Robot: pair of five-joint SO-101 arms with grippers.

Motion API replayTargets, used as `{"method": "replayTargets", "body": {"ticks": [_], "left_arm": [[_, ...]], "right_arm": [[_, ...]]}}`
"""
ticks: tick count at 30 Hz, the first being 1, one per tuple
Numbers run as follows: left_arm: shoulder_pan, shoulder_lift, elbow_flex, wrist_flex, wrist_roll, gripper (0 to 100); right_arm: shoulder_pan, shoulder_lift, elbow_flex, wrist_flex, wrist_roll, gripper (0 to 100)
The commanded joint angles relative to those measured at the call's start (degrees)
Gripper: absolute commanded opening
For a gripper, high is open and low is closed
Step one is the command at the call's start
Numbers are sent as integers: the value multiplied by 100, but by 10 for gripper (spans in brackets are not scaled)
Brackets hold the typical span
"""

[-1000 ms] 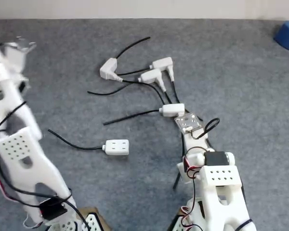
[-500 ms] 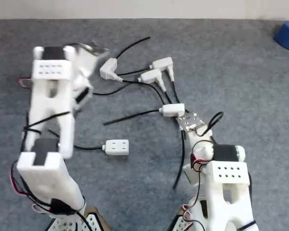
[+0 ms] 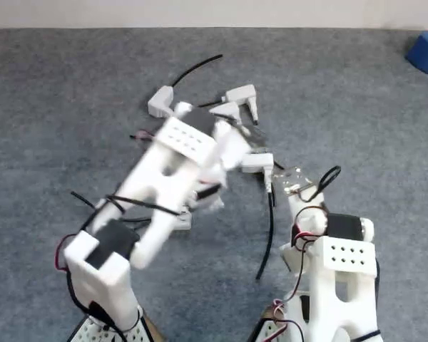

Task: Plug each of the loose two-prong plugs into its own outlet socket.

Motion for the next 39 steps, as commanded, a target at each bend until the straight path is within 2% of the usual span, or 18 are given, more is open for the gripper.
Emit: {"method": "replayTargets", "body": {"ticks": [1, 4, 7, 11, 18, 21, 26, 30, 35, 39], "left_arm": [[822, -295, -66, -44, 255, 66], [1147, -295, -92, -53, 396, 66], [1235, -295, -418, -35, 580, 66], [1138, -303, -699, -9, 598, 69], [-189, -303, -13, -18, -149, 105], [-514, -330, 462, -44, -580, 105], [-892, -505, 611, -62, -668, 105], [-1965, -796, 576, -659, -35, 105], [-3327, -725, 585, -932, -9, 105], [-4585, -576, 593, -1477, -26, 107]], "right_arm": [[857, -101, -409, -4, 44, 392], [2026, -136, -752, -4, 79, 392], [2624, -136, -892, -4, 457, 392], [2695, -145, -673, -4, 580, 392], [2659, -145, -75, -312, 826, 392], [2185, -145, -4, -312, 738, 392], [769, -119, -171, -268, -334, 392], [-444, -75, -989, 418, -730, 392], [-2070, 180, -2220, 1516, -1257, 392], [-2747, 1244, -2343, 1640, -1336, 392]]}}
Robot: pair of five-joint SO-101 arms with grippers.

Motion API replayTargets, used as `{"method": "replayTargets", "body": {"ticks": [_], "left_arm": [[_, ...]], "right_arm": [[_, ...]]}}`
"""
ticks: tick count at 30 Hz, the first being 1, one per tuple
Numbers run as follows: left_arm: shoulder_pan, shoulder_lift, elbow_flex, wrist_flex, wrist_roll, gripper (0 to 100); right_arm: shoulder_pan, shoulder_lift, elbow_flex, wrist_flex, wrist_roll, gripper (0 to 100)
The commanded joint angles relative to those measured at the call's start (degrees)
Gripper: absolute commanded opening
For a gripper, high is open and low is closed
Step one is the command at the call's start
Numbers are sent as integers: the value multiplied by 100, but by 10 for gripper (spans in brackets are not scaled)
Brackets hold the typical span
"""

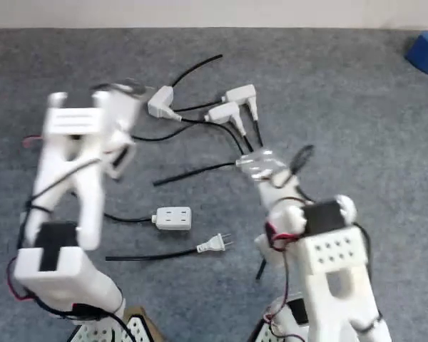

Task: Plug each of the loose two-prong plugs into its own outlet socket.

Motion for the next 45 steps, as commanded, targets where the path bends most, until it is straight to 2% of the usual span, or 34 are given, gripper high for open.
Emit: {"method": "replayTargets", "body": {"ticks": [1, 4, 9, 14, 16, 18, 23, 27, 31, 34, 45], "left_arm": [[-1446, 31, -66, -695, -9, 107], [-2070, 189, -66, -1196, -325, 107], [-2571, 602, -75, -1749, -387, 108], [-2879, 1059, -119, -1899, -1468, 108], [-3099, 1200, -180, -1978, -1653, 108], [-3407, 1358, -347, -2163, -1749, 108], [-4075, 1771, -760, -2330, -2374, 108], [-4488, 2149, -1033, -2321, -2787, 108], [-4787, 2554, -1367, -2321, -2901, 108], [-4936, 2835, -1648, -2321, -2901, 108], [-5209, 3459, -2290, -2321, -2901, 107]], "right_arm": [[-549, 1033, -338, 145, -114, 392], [-725, 1982, -479, -57, -176, 392], [-1068, 2651, -1015, -1068, -598, 392], [-2712, 2123, -804, -1640, 193, 392], [-3292, 1868, -585, -1912, 440, 392], [-3582, 1692, -321, -2273, 580, 392], [-3609, 1684, 382, -3116, 1591, 392], [-3354, 1842, 532, -3196, 2602, 392], [-3046, 2000, 532, -3292, 3156, 392], [-2976, 2158, 532, -3363, 3367, 392], [-3275, 2589, 1095, -4338, 3095, 392]]}}
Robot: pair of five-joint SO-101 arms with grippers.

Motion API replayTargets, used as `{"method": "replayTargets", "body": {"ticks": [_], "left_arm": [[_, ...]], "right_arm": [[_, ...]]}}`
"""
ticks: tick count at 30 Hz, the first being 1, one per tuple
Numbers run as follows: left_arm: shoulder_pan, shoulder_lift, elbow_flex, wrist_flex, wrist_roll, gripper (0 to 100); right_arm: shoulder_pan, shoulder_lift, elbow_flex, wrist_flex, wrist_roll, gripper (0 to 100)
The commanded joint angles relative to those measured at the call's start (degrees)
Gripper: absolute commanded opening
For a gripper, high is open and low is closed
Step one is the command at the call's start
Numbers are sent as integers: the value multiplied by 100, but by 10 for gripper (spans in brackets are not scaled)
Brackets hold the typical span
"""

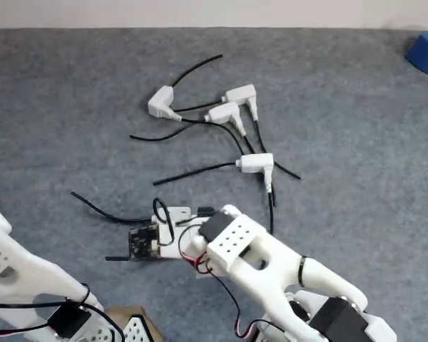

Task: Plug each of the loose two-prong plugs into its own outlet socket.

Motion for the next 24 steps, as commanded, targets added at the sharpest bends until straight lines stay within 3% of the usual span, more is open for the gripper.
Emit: {"method": "replayTargets", "body": {"ticks": [1, 4, 12, 19, 24], "left_arm": [[-365, 127, -224, -105, -53, 107], [-435, 127, -224, -105, -53, 107], [-567, 127, -224, -105, -62, 108], [-760, 110, -224, -105, -70, 108], [-857, 110, -224, -97, -448, 107]], "right_arm": [[-66, 101, 13, -277, -53, 392], [4, 303, 13, -312, -18, 343], [40, 435, 31, -646, -202, 18], [40, 453, 57, -716, -299, 46], [40, 453, 303, -760, -264, 49]]}}
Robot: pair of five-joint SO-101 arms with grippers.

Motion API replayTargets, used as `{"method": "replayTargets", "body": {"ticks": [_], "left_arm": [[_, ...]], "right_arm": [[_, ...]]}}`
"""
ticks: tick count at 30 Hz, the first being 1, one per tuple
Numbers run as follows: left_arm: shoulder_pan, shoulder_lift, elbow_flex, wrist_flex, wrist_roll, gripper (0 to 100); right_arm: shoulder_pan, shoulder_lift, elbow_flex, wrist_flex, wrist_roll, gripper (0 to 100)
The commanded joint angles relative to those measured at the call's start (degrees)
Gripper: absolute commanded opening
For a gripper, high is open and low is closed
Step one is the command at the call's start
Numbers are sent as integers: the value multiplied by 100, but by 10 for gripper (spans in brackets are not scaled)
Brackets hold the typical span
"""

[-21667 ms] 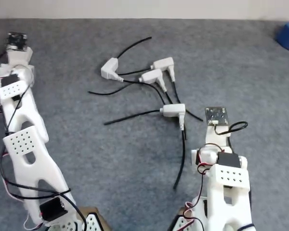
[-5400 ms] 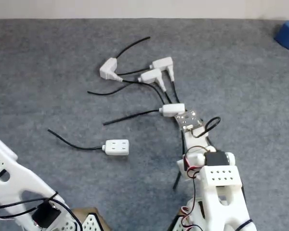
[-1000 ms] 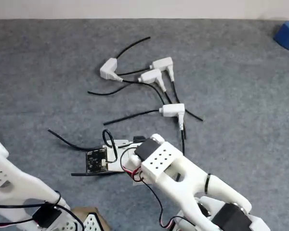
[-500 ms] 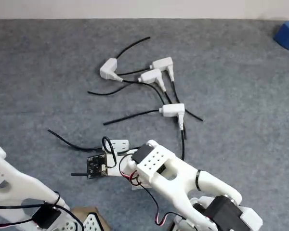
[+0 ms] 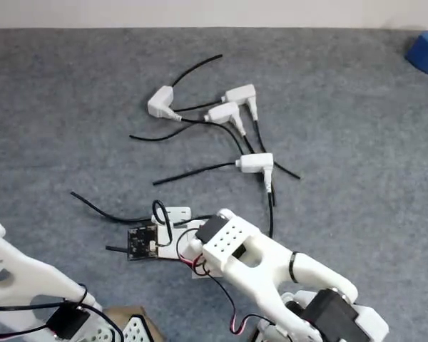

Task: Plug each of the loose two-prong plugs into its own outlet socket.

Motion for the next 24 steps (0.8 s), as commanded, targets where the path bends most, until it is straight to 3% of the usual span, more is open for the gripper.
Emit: {"method": "replayTargets", "body": {"ticks": [1, 12, 18, 24], "left_arm": [[-488, 13, -92, -88, -264, 106], [-532, 13, -92, -88, -299, 106], [-532, 13, -92, -88, -299, 106], [-549, 13, -92, -88, -299, 105]], "right_arm": [[40, -13, 145, -84, -35, 49], [31, -31, 251, 180, -35, 50], [101, -22, 251, 163, -44, 147], [92, -22, 251, 163, -35, 152]]}}
